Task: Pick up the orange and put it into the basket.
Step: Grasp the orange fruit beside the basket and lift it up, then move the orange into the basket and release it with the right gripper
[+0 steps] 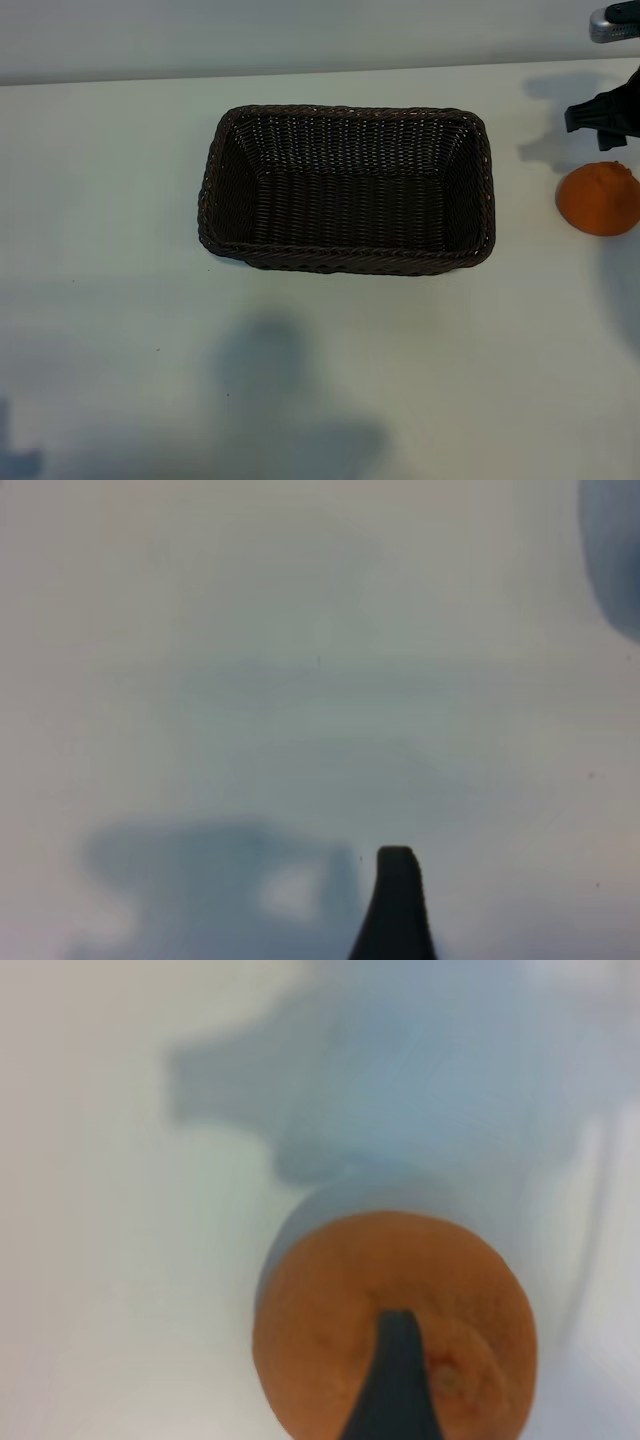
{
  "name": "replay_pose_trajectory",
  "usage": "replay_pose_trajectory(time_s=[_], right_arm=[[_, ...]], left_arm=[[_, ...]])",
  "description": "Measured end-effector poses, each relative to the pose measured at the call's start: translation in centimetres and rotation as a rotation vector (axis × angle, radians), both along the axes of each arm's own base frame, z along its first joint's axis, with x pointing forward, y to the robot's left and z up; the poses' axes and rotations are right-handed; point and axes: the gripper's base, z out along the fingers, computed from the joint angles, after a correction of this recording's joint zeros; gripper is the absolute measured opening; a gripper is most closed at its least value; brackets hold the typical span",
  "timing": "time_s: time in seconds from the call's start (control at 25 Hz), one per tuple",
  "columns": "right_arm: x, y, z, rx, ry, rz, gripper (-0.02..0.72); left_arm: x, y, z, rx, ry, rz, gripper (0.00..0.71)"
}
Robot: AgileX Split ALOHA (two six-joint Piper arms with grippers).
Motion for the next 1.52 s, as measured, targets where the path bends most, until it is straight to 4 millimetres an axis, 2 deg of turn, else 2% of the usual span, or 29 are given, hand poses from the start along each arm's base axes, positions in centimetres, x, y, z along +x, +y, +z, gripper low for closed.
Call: replay_pose_trajectory(time_s=[0.24, 0.8, 0.88, 0.92, 1.0, 1.08, 1.12, 1.16, 1.36, 1.52], right_arm=[[1.0, 0.0, -1.1, -0.004, 0.020, 0.013, 0.558], [1.6, -0.1, -5.1, -0.013, 0.127, 0.044, 0.550], [1.6, -0.1, -5.3, -0.013, 0.136, 0.042, 0.505], [1.5, -0.1, -5.4, -0.013, 0.141, 0.041, 0.455], [1.5, -0.1, -5.4, -0.014, 0.150, 0.038, 0.323], [1.3, -0.2, -5.4, -0.014, 0.162, 0.036, 0.156], [1.3, -0.2, -5.4, -0.014, 0.164, 0.036, 0.112], [1.4, -0.2, -5.3, -0.015, 0.165, 0.035, 0.090], [1.2, -0.2, -4.9, -0.017, 0.178, 0.030, 0.087], [1.0, -0.3, -2.9, -0.024, 0.190, 0.021, 0.087]], left_arm=[[0.1, 0.0, -0.2, -0.003, 0.007, -0.004, 0.592], [0.1, 0.0, -0.2, -0.002, 0.007, -0.005, 0.592], [0.1, 0.0, -0.2, -0.002, 0.007, -0.005, 0.592], [0.1, 0.0, -0.2, -0.002, 0.007, -0.005, 0.592], [0.1, 0.0, -0.2, -0.002, 0.007, -0.005, 0.592], [0.1, 0.0, -0.2, -0.001, 0.007, -0.005, 0.592], [0.1, 0.0, -0.2, -0.001, 0.007, -0.005, 0.592], [0.1, 0.0, -0.2, -0.001, 0.007, -0.005, 0.592], [0.1, 0.0, -0.2, -0.001, 0.007, -0.005, 0.592], [0.1, 0.0, -0.2, -0.001, 0.006, -0.005, 0.592]])
